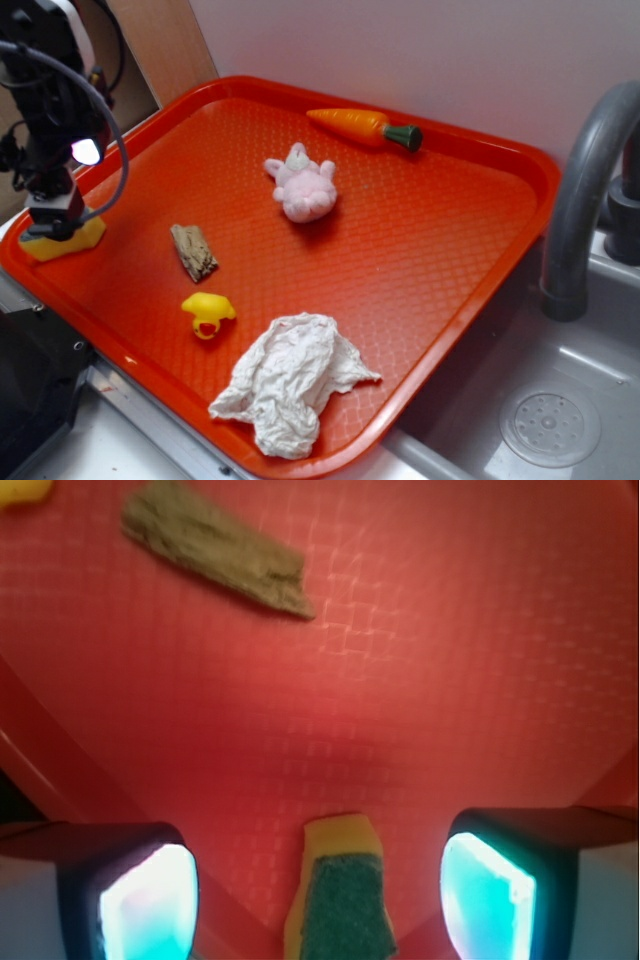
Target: Grab the green sponge.
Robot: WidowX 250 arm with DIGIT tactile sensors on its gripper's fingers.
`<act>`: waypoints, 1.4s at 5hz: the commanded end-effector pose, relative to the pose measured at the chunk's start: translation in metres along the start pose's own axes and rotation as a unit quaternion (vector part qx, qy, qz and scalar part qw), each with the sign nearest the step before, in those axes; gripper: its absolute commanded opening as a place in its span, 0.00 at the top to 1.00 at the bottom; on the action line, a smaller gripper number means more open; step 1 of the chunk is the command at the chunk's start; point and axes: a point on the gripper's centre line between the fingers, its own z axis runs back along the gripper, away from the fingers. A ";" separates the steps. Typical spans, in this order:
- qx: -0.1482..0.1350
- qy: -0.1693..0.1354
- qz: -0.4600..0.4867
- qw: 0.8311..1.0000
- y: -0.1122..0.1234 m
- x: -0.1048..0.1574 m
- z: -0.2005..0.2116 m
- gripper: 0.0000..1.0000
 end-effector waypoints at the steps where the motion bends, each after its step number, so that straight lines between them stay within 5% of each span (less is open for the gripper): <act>1: 0.001 0.091 -0.040 0.995 0.001 -0.019 -0.037 0.00; 3: -0.014 0.127 -0.038 0.991 0.012 -0.032 -0.057 0.00; 4: -0.052 0.102 -0.010 0.993 0.009 -0.037 -0.069 1.00; 5: -0.049 0.073 0.001 0.996 0.008 -0.032 -0.068 1.00; 6: -0.017 0.036 0.098 0.994 0.011 -0.024 -0.054 1.00; 7: 0.032 -0.038 0.248 0.968 0.015 0.023 0.003 1.00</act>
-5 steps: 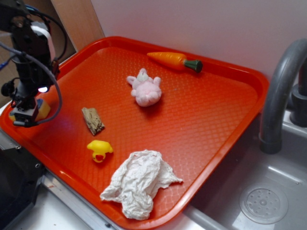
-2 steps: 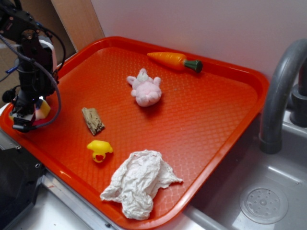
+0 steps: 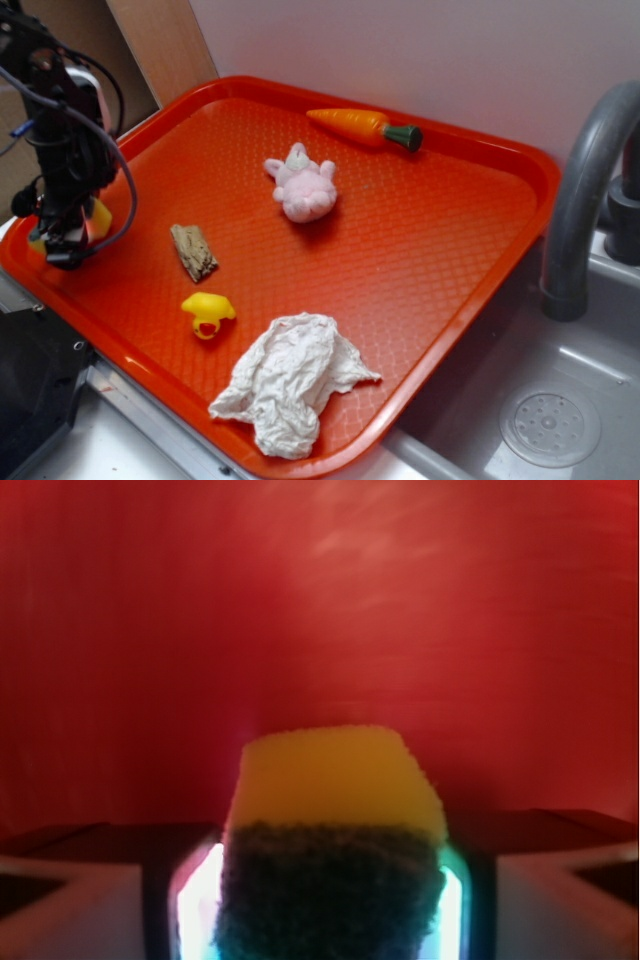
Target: Grab the green sponge.
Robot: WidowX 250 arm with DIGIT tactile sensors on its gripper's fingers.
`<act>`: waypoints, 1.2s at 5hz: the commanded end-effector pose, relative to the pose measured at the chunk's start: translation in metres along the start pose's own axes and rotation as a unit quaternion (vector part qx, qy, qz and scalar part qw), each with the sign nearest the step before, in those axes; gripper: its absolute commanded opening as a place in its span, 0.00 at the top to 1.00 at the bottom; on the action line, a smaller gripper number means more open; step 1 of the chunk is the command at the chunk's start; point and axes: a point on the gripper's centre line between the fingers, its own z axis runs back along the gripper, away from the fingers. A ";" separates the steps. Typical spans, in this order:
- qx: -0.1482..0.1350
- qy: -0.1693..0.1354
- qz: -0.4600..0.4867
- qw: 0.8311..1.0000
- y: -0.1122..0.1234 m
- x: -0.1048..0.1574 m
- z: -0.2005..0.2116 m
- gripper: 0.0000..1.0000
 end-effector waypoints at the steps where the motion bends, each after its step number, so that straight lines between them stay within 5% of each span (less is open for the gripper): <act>1: 0.015 -0.112 0.268 0.957 -0.009 0.077 0.115 1.00; 2: -0.007 -0.084 0.383 0.920 -0.011 0.104 0.148 1.00; 3: -0.021 -0.060 0.485 0.872 -0.001 0.104 0.170 1.00; 4: -0.047 -0.101 0.507 0.855 0.003 0.085 0.210 1.00; 5: -0.051 -0.145 0.493 0.856 0.010 0.068 0.219 1.00; 6: -0.065 -0.180 0.416 0.889 0.007 0.076 0.210 1.00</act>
